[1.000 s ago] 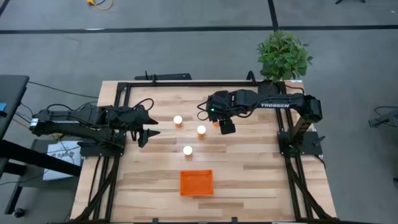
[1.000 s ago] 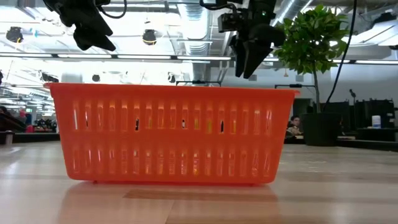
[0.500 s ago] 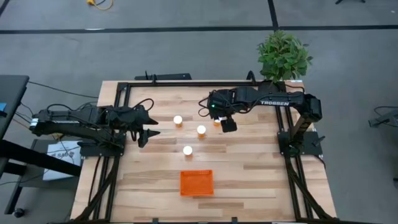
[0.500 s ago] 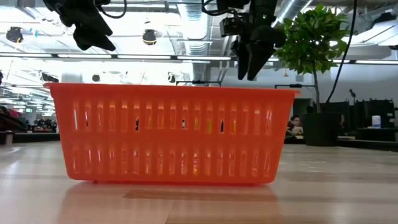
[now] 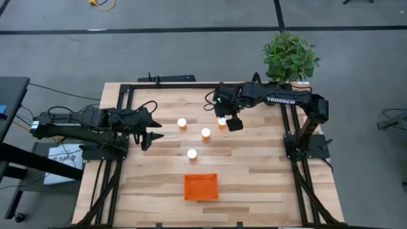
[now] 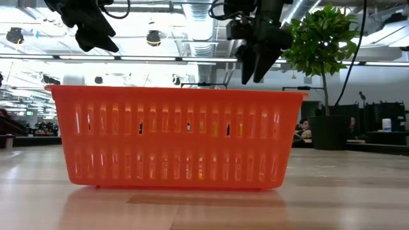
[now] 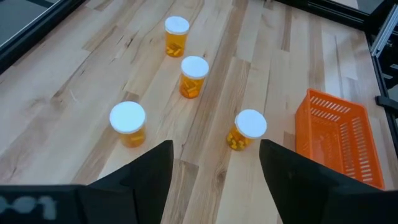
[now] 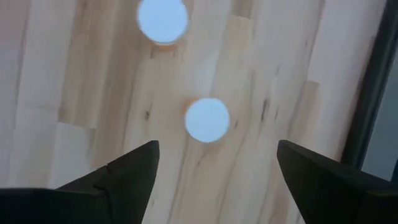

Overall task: Pick and place pill bottles into a basket
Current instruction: Put the orange pill bottle into the orange bin

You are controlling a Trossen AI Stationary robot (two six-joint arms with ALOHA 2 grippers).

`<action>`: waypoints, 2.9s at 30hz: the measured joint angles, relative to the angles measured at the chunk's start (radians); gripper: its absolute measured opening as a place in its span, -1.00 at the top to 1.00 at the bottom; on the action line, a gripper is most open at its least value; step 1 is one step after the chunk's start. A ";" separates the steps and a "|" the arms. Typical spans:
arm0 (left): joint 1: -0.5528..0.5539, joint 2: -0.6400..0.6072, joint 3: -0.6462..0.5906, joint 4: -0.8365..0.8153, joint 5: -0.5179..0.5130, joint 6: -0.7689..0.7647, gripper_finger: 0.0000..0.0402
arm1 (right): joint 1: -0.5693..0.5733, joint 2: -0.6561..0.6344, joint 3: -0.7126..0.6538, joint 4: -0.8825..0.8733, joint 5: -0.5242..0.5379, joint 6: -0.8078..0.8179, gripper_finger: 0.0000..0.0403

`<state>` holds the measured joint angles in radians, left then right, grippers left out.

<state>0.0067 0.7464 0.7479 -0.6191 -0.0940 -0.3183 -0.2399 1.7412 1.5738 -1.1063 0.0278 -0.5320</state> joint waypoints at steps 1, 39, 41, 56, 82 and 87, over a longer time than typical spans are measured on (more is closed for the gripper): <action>0.000 0.000 0.000 0.000 0.000 0.000 -0.14 | -0.007 0.000 0.000 0.000 0.000 0.000 -0.58; 0.000 0.000 0.000 0.000 0.000 0.000 -0.14 | -0.006 0.129 -0.109 0.109 -0.030 0.046 -0.58; 0.000 0.000 0.000 0.000 0.000 0.000 -0.14 | -0.012 0.129 -0.132 0.122 -0.030 0.053 -0.58; 0.000 0.000 0.000 0.000 0.000 -0.027 -0.14 | -0.057 0.129 -0.140 0.176 -0.098 0.043 -0.58; 0.000 0.000 0.000 0.000 0.001 -0.026 -0.14 | -0.054 0.129 -0.140 0.211 -0.102 0.026 -0.58; 0.000 0.000 0.000 0.000 0.001 -0.026 -0.14 | -0.054 0.150 -0.137 0.215 -0.102 0.026 -0.58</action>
<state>0.0070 0.7464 0.7479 -0.6189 -0.0929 -0.3447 -0.2943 1.8910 1.4364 -0.8911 -0.0741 -0.5060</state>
